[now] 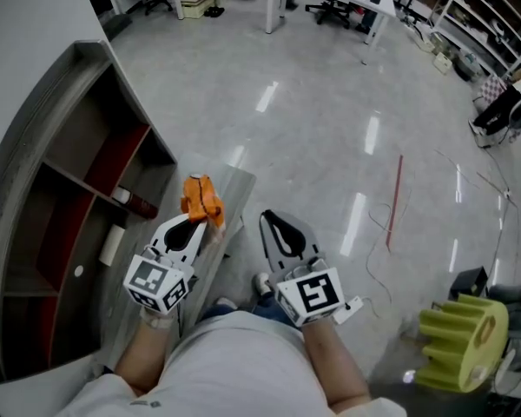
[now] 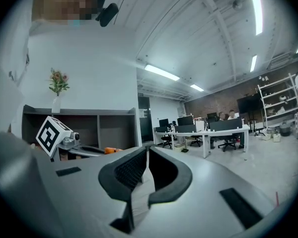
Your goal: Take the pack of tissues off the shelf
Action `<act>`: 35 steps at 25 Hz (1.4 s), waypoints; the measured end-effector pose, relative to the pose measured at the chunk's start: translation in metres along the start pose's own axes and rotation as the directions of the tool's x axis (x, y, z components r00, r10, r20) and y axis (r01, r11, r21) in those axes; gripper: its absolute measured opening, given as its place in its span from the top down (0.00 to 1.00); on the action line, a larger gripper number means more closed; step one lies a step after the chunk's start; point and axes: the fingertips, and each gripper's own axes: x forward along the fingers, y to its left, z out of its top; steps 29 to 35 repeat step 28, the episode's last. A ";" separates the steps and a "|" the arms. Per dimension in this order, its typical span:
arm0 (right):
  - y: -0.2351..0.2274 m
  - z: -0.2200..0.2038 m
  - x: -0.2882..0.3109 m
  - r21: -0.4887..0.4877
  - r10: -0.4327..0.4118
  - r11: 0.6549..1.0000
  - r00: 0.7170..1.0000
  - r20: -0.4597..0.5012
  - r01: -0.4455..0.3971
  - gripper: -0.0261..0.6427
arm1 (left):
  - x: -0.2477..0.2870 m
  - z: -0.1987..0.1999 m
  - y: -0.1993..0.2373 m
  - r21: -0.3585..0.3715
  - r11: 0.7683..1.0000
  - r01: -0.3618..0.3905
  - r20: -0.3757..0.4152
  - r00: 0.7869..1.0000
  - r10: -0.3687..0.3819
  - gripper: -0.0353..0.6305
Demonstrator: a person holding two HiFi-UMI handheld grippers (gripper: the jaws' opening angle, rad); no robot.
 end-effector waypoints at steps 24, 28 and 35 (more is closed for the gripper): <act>0.015 -0.011 0.013 -0.008 0.097 0.995 0.994 -0.047 -0.098 0.93 | -0.009 -0.010 0.011 -0.009 0.997 -0.077 -0.027 0.997 0.077 0.89; 0.016 -0.011 0.015 -0.009 0.099 0.995 0.994 -0.050 -0.099 0.93 | -0.011 -0.010 0.015 -0.009 0.996 -0.085 -0.030 0.996 0.085 0.89; 0.016 -0.011 0.015 -0.009 0.099 0.995 0.994 -0.050 -0.099 0.93 | -0.011 -0.010 0.015 -0.009 0.996 -0.085 -0.030 0.996 0.085 0.89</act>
